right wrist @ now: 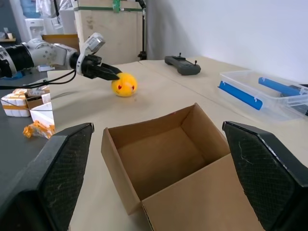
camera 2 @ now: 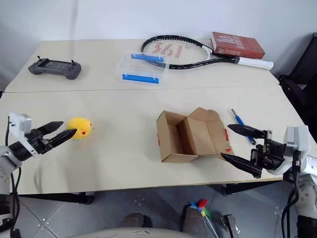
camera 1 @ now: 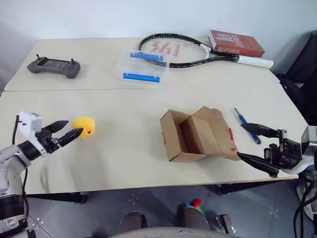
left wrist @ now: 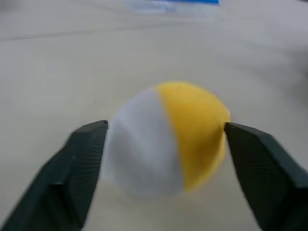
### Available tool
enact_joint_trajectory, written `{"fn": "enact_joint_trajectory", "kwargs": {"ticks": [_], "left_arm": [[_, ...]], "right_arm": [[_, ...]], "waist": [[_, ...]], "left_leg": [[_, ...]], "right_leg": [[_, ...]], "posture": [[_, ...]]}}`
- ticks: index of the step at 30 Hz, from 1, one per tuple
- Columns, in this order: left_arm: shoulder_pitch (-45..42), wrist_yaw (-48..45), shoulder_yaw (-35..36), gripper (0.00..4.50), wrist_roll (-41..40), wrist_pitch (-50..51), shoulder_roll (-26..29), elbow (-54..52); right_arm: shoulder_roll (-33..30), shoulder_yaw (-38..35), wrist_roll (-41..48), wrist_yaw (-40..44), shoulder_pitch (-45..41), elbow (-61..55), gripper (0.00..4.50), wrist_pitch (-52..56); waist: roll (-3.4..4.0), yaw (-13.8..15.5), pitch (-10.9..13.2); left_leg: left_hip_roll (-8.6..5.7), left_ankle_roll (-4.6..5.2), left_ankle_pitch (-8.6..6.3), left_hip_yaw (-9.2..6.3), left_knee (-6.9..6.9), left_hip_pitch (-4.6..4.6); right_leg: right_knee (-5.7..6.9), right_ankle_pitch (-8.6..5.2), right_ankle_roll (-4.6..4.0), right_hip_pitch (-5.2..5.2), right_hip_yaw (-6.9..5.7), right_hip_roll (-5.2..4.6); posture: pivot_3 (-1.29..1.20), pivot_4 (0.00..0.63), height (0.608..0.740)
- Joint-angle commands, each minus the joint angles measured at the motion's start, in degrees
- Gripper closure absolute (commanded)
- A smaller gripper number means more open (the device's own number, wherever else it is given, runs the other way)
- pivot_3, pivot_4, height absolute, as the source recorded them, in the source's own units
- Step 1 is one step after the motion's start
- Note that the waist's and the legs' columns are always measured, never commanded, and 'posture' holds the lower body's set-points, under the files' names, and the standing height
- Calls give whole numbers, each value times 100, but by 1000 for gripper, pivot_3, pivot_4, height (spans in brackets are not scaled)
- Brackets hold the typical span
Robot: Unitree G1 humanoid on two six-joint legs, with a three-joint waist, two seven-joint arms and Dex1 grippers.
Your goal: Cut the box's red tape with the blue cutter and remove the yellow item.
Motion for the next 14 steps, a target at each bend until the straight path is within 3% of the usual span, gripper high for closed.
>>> {"fn": "enact_joint_trajectory", "kwargs": {"ticks": [1,2,5,8,14], "left_arm": [[627,-617,412,23,-153,-154,533,-420],[987,-743,513,23,70,-432,720,-526],[1658,-917,992,23,95,-1278,566,-977],[2211,-994,1120,23,-29,-1395,337,-1462],[2667,-161,1396,23,-70,-1416,-323,-2121]], "right_arm": [[-154,-75,62,122,-121,12,0,-67],[-236,-72,32,248,-116,0,0,-104],[-448,10,-83,530,-70,-21,0,-167],[-546,125,-200,613,-68,53,0,-206],[-320,188,-420,453,-208,263,0,-679]], "waist": [[0,-11,0],[0,-14,0],[7,-11,2],[9,42,1],[8,26,1]], "left_leg": [[1,0,0,0,0,0],[9,-5,-3,7,0,1],[18,-8,-13,14,-1,5],[26,-10,-17,14,1,7],[32,-10,-19,-3,4,12]], "right_leg": [[0,0,-1,0,-1,0],[-1,-1,-3,-5,-3,1],[-2,-4,-9,-12,-6,1],[-4,-6,-15,-8,-11,1],[-3,-3,-24,-9,-10,2]], "posture": [[0,150,740],[0,150,740],[0,150,740],[0,150,740],[0,150,740]]}}
